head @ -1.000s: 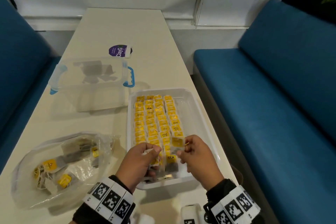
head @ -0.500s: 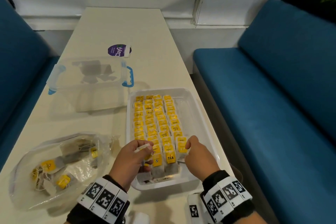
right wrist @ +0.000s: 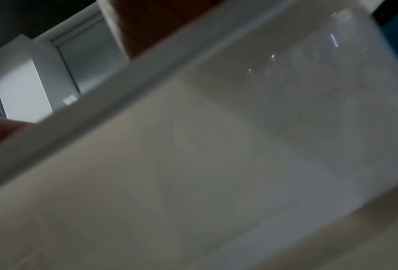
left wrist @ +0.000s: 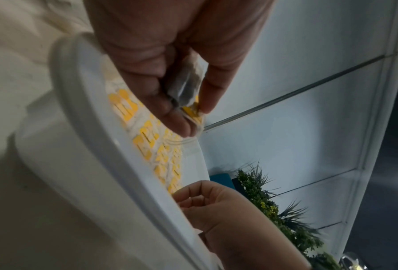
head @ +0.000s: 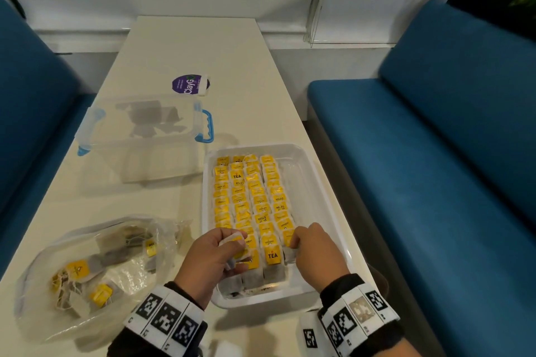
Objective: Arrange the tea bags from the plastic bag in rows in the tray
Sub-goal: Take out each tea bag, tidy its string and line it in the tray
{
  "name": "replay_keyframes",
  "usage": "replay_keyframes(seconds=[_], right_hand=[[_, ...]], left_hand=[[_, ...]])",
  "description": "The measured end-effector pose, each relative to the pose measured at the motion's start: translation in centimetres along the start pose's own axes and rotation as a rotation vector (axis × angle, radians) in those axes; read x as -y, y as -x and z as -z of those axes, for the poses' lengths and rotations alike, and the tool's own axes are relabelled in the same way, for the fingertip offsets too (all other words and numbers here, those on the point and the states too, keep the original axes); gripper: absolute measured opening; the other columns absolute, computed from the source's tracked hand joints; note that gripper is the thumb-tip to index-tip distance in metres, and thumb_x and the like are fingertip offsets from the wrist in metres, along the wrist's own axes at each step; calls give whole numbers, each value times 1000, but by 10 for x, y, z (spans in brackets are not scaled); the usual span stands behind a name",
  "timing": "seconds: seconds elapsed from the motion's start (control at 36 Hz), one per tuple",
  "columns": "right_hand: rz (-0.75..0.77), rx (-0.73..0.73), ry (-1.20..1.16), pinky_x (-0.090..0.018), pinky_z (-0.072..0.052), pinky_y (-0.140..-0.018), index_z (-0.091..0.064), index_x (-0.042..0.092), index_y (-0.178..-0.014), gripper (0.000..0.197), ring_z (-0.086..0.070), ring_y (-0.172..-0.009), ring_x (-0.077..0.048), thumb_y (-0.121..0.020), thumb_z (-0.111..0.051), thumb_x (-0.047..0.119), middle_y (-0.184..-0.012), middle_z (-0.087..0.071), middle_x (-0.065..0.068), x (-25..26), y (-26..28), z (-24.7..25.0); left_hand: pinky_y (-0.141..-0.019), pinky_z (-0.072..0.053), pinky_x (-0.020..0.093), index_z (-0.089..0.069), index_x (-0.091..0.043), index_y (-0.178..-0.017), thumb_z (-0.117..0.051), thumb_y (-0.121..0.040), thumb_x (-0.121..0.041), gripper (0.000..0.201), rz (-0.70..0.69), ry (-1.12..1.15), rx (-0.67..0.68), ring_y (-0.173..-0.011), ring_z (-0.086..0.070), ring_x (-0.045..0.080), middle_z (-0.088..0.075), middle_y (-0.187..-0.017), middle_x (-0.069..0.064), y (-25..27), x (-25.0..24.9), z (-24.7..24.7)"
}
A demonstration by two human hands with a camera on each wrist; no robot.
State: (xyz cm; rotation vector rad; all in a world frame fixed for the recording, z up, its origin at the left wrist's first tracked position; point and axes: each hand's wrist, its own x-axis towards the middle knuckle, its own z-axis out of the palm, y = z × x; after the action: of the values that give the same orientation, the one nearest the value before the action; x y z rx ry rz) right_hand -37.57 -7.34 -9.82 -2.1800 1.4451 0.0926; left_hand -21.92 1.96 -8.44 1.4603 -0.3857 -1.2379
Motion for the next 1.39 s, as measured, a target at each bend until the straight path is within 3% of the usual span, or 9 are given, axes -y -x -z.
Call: replay_keyframes(seconds=[0.14, 0.28, 0.39, 0.47, 0.61, 0.75, 0.94, 1.11, 1.39], right_hand=[[3, -99, -34, -28, -48, -82, -55, 23, -103, 26, -50, -93, -18, -89, -44, 4, -100, -43, 2, -2, 0, 1], [7, -116, -159, -29, -48, -85, -56, 23, -104, 24, -53, -96, -16, -90, -46, 6, -105, -53, 2, -1, 4, 3], [157, -208, -429, -15, -44, -74, -60, 25, -93, 7, -54, -85, -7, -88, -61, 20, -97, -58, 7, 13, 13, 13], [229, -66, -634, -11, -45, -68, -60, 27, -87, 15, -55, -76, -5, -79, -72, 24, -91, -61, 8, 26, 18, 19], [252, 42, -698, -28, -46, -66, -56, 25, -72, 17, -49, -67, -9, -81, -70, 19, -72, -56, 3, 36, 20, 12], [197, 26, -876, -17, -41, -51, -55, 12, -76, 14, -53, -52, -4, -87, -64, 13, -66, -57, -3, 33, 18, 13], [146, -23, -926, -14, -39, -42, -55, 1, -83, 15, -51, -43, -4, -87, -65, 11, -66, -51, -14, 30, 13, 15], [78, 143, -995, -23, -44, -41, -48, 15, -111, 42, -58, -55, -13, -78, -75, 19, -66, -49, -6, 30, 19, 12], [32, 142, -1054, -26, -45, -44, -47, 8, -107, 47, -57, -52, -15, -72, -76, 0, -60, -53, -4, 25, 23, 15]], left_hand=[[-52, -55, 24, -60, -3, -80, -61, -83, 3, 7, 1, 61, 13, -68, -61, 26, -61, -63, 6, 0, 1, -5], [-55, -53, 26, -59, -5, -78, -62, -83, 0, 8, -21, 50, 35, -56, -61, 15, -65, -66, 6, 1, 0, -8], [-49, -49, 22, -60, -6, -77, -61, -84, -4, 7, -21, 94, 47, -59, -62, 12, -65, -69, 5, 1, -1, -8], [-55, -47, 23, -60, -4, -82, -59, -86, -6, 4, -32, 98, 71, -59, -55, 13, -59, -70, 7, 1, 1, -8], [-63, -52, 23, -58, -3, -82, -58, -84, -8, 5, -49, 141, 125, -60, -59, 14, -62, -68, 9, 5, -1, -11], [-76, -47, 35, -62, -4, -91, -65, -73, -16, 21, -61, 65, 161, -71, -65, 20, -70, -82, 11, 8, -3, -8], [-50, -51, 19, -59, -7, -81, -63, -79, 8, 16, -3, -15, 154, -54, -58, 13, -54, -64, 6, 8, 1, -11], [-50, -50, 23, -61, 1, -90, -66, -76, 6, 15, -7, 42, 67, -52, -57, 17, -63, -64, 13, 6, 6, -8], [-49, -52, 22, -58, -4, -88, -65, -82, -3, 9, 82, 25, 69, -63, -59, 20, -62, -79, 14, 8, 5, -12]])
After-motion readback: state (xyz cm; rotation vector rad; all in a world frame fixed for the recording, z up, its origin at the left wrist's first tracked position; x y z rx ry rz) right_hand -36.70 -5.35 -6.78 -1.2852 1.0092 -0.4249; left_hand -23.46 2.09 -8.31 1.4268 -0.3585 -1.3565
